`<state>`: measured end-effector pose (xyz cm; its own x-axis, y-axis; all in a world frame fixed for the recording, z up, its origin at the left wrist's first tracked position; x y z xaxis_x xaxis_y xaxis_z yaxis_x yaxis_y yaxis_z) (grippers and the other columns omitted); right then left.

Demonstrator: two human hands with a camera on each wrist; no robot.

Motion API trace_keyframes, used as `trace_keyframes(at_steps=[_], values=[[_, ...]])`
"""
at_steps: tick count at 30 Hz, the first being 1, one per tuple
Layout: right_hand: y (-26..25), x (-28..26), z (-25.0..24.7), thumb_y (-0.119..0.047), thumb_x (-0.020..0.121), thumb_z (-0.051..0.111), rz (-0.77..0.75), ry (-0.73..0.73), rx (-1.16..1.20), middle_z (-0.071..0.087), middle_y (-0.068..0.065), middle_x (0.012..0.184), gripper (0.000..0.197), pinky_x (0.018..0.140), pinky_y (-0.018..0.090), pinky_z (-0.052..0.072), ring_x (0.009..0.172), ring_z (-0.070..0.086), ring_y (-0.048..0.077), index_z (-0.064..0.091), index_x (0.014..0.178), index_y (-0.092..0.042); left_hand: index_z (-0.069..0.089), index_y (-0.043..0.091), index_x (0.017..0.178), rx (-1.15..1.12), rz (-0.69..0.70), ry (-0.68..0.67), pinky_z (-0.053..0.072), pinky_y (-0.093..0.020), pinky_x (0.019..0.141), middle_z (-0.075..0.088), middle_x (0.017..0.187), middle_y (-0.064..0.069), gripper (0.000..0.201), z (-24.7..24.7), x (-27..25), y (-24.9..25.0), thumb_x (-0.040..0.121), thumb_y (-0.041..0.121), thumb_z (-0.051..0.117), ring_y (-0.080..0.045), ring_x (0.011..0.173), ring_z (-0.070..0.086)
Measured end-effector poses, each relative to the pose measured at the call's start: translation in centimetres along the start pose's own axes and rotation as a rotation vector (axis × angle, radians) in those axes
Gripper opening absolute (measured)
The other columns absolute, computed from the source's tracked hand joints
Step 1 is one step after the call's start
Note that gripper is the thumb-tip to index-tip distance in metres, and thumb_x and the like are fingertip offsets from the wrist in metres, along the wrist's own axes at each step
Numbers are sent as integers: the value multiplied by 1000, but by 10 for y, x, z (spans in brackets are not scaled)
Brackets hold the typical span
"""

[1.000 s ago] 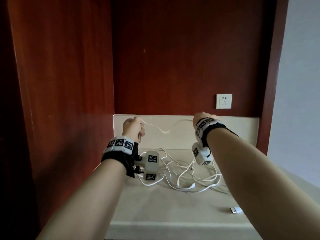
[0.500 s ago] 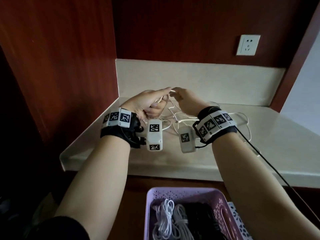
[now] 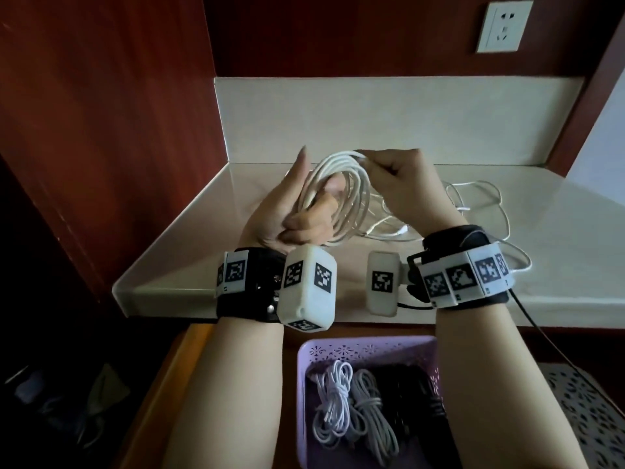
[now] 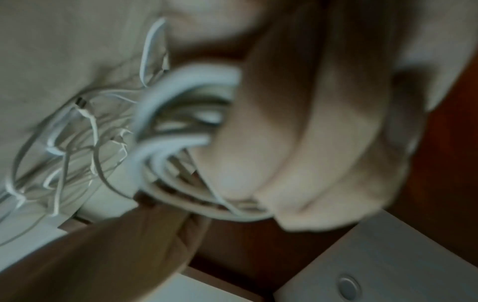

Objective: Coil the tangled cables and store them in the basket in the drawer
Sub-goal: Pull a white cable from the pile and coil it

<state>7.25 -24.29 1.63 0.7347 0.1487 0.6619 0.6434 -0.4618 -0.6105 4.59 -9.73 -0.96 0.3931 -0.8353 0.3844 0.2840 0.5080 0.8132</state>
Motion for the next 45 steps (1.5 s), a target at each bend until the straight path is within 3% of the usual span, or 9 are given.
trace_keyframes(at_steps=[5, 9, 16, 20, 28, 33, 37, 40, 45], values=[[12, -2, 7, -12, 97, 49, 40, -155, -106, 48, -14, 57, 33, 57, 4, 34, 49, 45, -5, 58, 129, -14, 47, -1, 90, -230, 358, 189, 25, -27, 40, 37, 46, -6, 28, -10, -5, 32, 100, 25, 40, -16, 36, 32], [18, -1, 7, -20, 97, 52, 51, -150, -123, 44, -6, 50, 23, 50, 18, 34, 44, 36, 5, 68, 90, -5, 44, 6, 83, -375, 577, 363, 31, -28, 38, 47, 45, -9, 29, -14, -17, 48, 101, 27, 36, -18, 31, 39], [22, 6, -9, -22, 93, 56, 53, 361, -119, 38, -3, 46, 27, 48, 24, 26, 45, 30, 12, 65, 77, -2, 51, 3, 75, -254, 302, 403, 31, -26, 32, 47, 39, -5, 38, -5, -22, 57, 99, 29, 38, -18, 27, 45], [31, 6, -16, -22, 91, 51, 83, 521, -168, 46, 28, 55, 40, 52, 40, 33, 55, 37, 39, 52, 64, 8, 42, 16, 71, -25, 141, 552, 23, -17, 25, 33, 31, 6, 30, 5, -18, 51, 95, 34, 40, -9, 20, 32], [37, 6, 0, -30, 87, 56, 186, 326, -196, 55, 34, 69, 41, 58, 38, 45, 56, 41, 31, 64, 77, 8, 40, 14, 69, -99, 433, 668, 23, -18, 26, 30, 33, 8, 39, -3, -9, 52, 102, 34, 35, -8, 21, 27], [24, -3, 31, -27, 91, 60, 185, -254, -258, 54, -4, 57, 20, 54, 18, 37, 50, 44, 4, 75, 97, -16, 41, 10, 58, -396, 858, 437, 35, -24, 34, 42, 43, -1, 48, -12, -18, 57, 102, 27, 35, -12, 30, 38], [7, -15, 44, -22, 94, 54, 205, -666, -273, 51, -19, 46, 30, 57, 10, 38, 48, 48, -2, 63, 116, -40, 32, 17, 64, -119, 1120, 927, 33, -18, 41, 37, 47, 7, 40, -17, -36, 68, 103, 22, 37, -6, 36, 32], [-10, -21, 36, -21, 92, 57, 188, -840, -204, 53, -10, 52, 29, 60, 18, 41, 53, 49, 5, 67, 88, -48, 34, 17, 67, 152, 1106, 1214, 32, -22, 44, 42, 49, 8, 36, -19, -36, 66, 102, 19, 43, -7, 39, 35], [-30, -18, 11, -17, 89, 63, 107, -684, -17, 53, 0, 58, 11, 55, 20, 38, 55, 47, 8, 73, 88, -14, 43, 21, 45, 879, 812, 1425, 29, -21, 42, 42, 35, 8, 47, -34, -24, 52, 91, 21, 50, -11, 30, 39]])
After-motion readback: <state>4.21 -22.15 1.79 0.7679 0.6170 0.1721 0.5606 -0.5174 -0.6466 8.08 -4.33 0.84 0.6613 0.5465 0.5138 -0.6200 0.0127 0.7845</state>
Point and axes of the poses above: each hand's wrist, its own x-axis towards the middle knuckle, its own z-axis out of the palm, y = z × x, the point moved 3 cm from there along x, towards the middle knuckle
